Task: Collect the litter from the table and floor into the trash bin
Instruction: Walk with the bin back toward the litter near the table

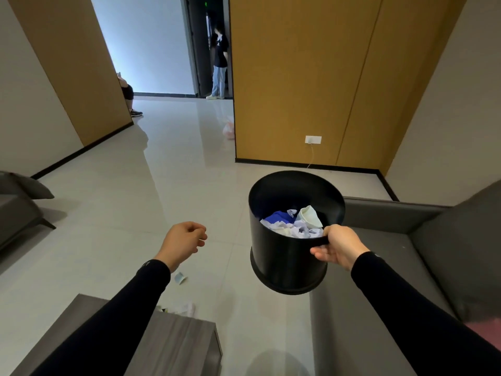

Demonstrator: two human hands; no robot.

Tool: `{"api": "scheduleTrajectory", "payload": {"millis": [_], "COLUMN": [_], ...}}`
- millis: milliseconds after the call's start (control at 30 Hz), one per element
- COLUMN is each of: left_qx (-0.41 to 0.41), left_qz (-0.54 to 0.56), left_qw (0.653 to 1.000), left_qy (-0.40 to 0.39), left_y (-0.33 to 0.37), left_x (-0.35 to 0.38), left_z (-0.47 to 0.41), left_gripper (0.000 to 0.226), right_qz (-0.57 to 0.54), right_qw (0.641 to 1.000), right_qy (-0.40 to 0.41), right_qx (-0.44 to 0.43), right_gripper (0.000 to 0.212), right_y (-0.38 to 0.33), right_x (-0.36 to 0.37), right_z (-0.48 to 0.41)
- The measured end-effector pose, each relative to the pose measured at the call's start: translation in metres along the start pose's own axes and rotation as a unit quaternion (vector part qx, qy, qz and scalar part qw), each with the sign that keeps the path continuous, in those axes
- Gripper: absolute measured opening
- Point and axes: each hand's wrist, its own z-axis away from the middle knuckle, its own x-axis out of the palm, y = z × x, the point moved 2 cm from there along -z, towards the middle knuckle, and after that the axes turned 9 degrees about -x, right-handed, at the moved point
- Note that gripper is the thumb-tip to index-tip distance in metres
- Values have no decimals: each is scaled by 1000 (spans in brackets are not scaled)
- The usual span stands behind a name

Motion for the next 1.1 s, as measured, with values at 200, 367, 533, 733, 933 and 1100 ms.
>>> {"api": "scheduleTrajectory", "payload": {"millis": [200, 367, 533, 733, 933, 1100], "left_qx": [-11, -34, -67, -123, -184, -227], "left_qz": [-10, 2, 22, 51, 60, 81], "left_qw": [1000, 999, 993, 971, 938, 916], "left_qy": [10, 37, 97, 200, 287, 322], "left_y": [29, 33, 36, 47, 55, 45], "left_x": [-17, -25, -33, -43, -49, -49], "left_z": [-96, -157, -215, -272, -287, -309], "left_gripper": [17, 16, 17, 19, 17, 19], "right_qz": [-2, 30, 72, 118, 161, 199], "right_qw": [1000, 998, 991, 972, 950, 930], "right_qy": [-18, -49, -114, -204, -268, -309], "right_qx": [2, 12, 8, -15, -20, -9], "right_gripper": [38, 41, 41, 31, 31, 17], "right_y": [-41, -64, -81, -121, -147, -146], "right_x": [56, 103, 156, 221, 278, 329], "right_z": [-87, -163, -245, -353, -430, -464]}}
